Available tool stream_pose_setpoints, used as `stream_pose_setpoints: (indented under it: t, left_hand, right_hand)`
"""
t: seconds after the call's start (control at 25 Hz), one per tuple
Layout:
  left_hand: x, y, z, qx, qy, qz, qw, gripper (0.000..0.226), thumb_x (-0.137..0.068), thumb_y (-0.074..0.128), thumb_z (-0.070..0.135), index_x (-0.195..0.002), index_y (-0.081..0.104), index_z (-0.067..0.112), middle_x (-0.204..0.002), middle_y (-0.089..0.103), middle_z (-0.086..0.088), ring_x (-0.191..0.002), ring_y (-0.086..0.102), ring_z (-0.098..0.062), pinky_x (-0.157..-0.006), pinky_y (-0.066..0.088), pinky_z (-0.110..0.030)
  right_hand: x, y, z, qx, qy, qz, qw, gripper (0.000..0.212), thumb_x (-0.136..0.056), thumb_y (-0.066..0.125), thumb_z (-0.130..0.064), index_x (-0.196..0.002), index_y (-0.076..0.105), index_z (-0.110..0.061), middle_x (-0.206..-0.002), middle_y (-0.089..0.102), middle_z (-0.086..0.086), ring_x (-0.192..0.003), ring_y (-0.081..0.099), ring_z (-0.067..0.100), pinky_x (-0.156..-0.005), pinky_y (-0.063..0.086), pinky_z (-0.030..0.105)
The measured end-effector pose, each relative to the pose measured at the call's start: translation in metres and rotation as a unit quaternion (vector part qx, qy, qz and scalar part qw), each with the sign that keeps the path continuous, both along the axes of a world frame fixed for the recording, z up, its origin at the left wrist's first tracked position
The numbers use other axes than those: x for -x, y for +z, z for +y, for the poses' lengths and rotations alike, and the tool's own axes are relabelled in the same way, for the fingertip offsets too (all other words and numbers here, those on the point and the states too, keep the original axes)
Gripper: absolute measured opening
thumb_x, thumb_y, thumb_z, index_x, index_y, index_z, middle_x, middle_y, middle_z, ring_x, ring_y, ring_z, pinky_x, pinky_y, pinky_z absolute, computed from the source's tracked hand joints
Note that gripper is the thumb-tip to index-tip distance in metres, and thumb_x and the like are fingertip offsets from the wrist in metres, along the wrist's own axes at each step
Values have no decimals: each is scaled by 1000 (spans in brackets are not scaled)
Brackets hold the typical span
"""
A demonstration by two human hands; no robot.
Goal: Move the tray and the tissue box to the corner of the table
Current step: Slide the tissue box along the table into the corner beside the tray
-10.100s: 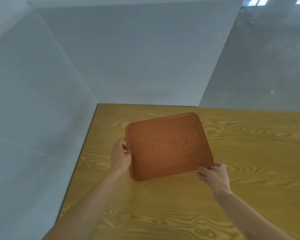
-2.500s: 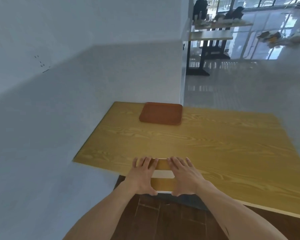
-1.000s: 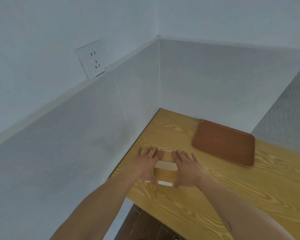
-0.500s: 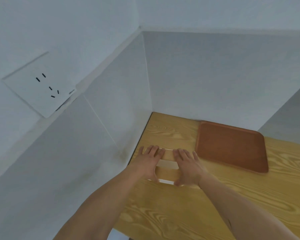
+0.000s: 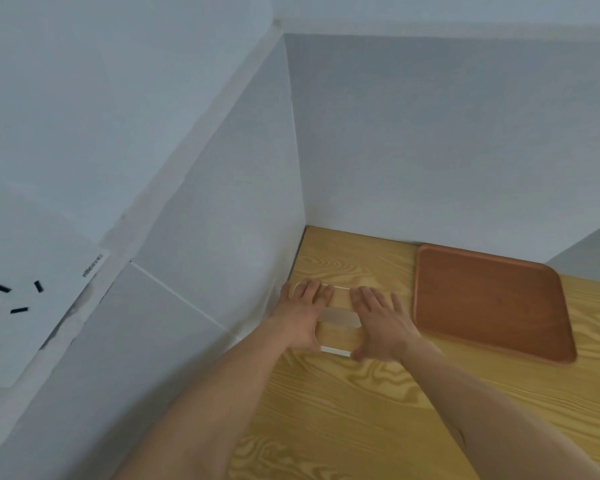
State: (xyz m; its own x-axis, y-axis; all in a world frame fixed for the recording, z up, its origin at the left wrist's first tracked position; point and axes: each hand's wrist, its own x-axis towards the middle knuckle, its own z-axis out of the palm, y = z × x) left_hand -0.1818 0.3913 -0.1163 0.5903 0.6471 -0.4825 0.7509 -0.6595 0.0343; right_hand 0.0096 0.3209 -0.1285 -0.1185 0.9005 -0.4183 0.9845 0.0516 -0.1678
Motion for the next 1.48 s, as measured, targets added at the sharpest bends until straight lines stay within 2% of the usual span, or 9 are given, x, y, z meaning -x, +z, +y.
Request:
stream_pose_setpoints:
  t: [0.28, 0.4, 0.56, 0.68, 0.8, 0.88, 1.16, 1.36, 1.48]
  left_hand:
    - [1, -7, 10, 23, 7, -7, 1000, 131, -67, 78, 54, -154, -14, 23, -165, -6, -10, -151, -7, -29, -119, 3, -60]
    - [4, -8, 4, 21, 19, -18, 999, 127, -71, 74, 54, -154, -17, 24, -165, -18, -6, -150, -17, -28, -118, -5, -61]
    - [16, -17, -31, -24, 83, -102, 991, 117, -78, 65, 54, -153, -22, 28, -159, -36, -2, -145, -33, -23, -118, -7, -60]
    - [30, -30, -72, -68, 108, -159, 979, 104, -84, 52, 61, -155, -16, 27, -163, -28, -3, -148, -27, -23, -120, -3, -58]
    - [45, -42, -104, -86, 103, -166, 977, 91, -91, 45, 63, -158, -3, 23, -166, -14, -6, -152, -14, -25, -120, -2, -53]
    - [51, -47, -115, -77, 100, -149, 981, 86, -94, 41, 61, -158, -3, 24, -167, -12, -5, -152, -13, -23, -118, 1, -53]
    - [48, -45, -120, -63, 109, -114, 985, 85, -94, 34, 65, -156, -10, 29, -166, -14, -1, -152, -14, -22, -121, 2, -54]
    - [39, -42, -111, -75, 125, -105, 984, 85, -90, 36, 65, -158, 0, 29, -167, -3, -3, -153, -2, -26, -121, 6, -57]
    - [31, -37, -96, -81, 135, -103, 982, 84, -88, 38, 64, -158, 7, 29, -167, 7, -5, -153, 6, -27, -120, 11, -58]
  right_hand:
    - [3, -6, 6, 3, -7, 10, 1000, 136, -65, 76, -64, -155, -14, -16, -167, -4, 6, -152, -7, 25, -120, -1, 59]
    - [1, -3, 5, 9, -10, 20, 1000, 135, -67, 74, -67, -154, -17, -17, -166, -15, 2, -151, -17, 23, -120, -4, 60]
    - [1, -2, -24, -66, -9, 36, 997, 124, -75, 54, -79, -154, -20, -18, -161, -26, 0, -147, -27, 21, -121, -3, 57]
    - [7, -11, -66, -111, 11, 38, 993, 100, -88, 36, -74, -157, -7, -17, -166, -10, 5, -151, -17, 23, -122, 1, 54]
    - [15, -17, -97, -130, 11, 39, 991, 83, -97, 33, -65, -158, 9, -14, -167, 8, 7, -153, 0, 26, -118, 8, 54]
    - [20, -19, -108, -132, 11, 36, 991, 80, -98, 32, -62, -158, 13, -13, -166, 12, 6, -152, 6, 25, -117, 11, 55]
    - [27, -20, -115, -108, -18, 30, 994, 76, -96, 31, -57, -157, 18, -14, -166, 14, 5, -152, 10, 26, -118, 19, 58]
    - [26, -17, -104, -90, -38, 26, 995, 75, -95, 32, -58, -158, 16, -20, -166, 12, 1, -152, 7, 23, -115, 23, 63]
    - [25, -17, -89, -85, -45, 34, 995, 77, -95, 44, -55, -158, 12, -24, -167, 6, -2, -152, 1, 20, -116, 20, 64]
